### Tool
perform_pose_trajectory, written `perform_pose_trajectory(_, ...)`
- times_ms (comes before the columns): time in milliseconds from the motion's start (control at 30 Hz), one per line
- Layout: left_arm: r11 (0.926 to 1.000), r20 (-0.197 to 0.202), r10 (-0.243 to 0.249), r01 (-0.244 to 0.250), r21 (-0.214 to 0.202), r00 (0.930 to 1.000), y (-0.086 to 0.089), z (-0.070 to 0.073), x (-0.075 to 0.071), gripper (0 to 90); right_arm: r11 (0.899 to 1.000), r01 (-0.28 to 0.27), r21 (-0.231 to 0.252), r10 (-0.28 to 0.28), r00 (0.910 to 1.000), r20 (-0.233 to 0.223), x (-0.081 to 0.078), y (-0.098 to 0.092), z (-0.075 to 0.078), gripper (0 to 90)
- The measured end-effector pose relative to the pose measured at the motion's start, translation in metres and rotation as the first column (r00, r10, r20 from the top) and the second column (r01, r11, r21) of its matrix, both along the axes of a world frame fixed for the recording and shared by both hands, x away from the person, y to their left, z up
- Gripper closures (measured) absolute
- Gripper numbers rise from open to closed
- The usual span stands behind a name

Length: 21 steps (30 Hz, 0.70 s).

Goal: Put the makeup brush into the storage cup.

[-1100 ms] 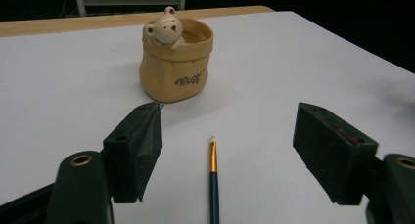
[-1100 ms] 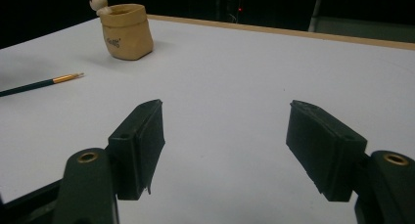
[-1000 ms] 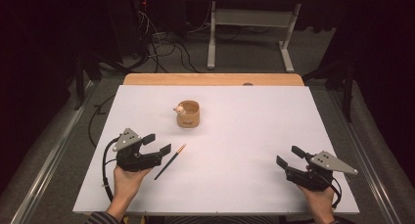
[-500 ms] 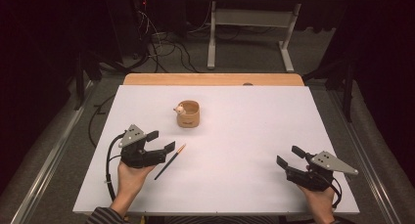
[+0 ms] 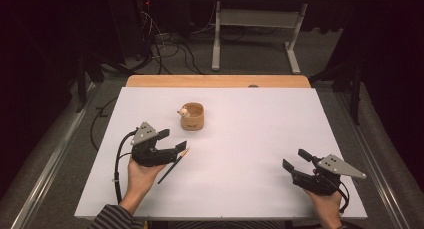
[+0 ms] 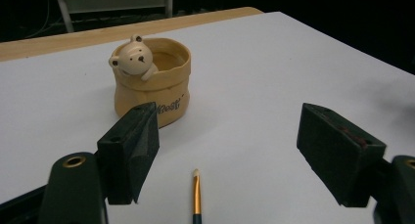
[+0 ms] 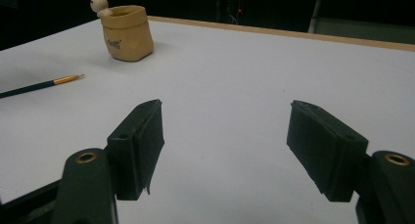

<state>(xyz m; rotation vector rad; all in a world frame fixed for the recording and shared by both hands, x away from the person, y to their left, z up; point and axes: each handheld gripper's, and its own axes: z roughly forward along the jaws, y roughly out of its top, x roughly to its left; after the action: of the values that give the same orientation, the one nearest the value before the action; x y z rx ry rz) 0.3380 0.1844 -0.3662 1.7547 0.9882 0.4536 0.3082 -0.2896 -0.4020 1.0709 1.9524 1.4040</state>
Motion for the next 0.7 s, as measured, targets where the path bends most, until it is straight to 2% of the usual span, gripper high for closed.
perform_pose_trajectory(167,0.9999,0.002,-0.012,0.012,0.0,0.9999,-0.006,0.002,0.005,24.6,1.0,-0.003,0.001,0.003,1.0,0.001,0.0,0.0,0.0,31.6)
perform_pose_trajectory(300,0.9995,0.007,-0.022,0.022,-0.022,0.9997,-0.009,0.003,0.01,24.7,1.0,-0.004,0.003,0.004,1.0,-0.001,0.0,0.0,0.0,31.6)
perform_pose_trajectory(700,0.9989,0.011,-0.045,0.045,-0.009,0.9989,-0.024,0.01,0.023,24.7,1.0,-0.004,0.013,0.004,1.0,-0.006,0.0,0.0,0.0,31.4)
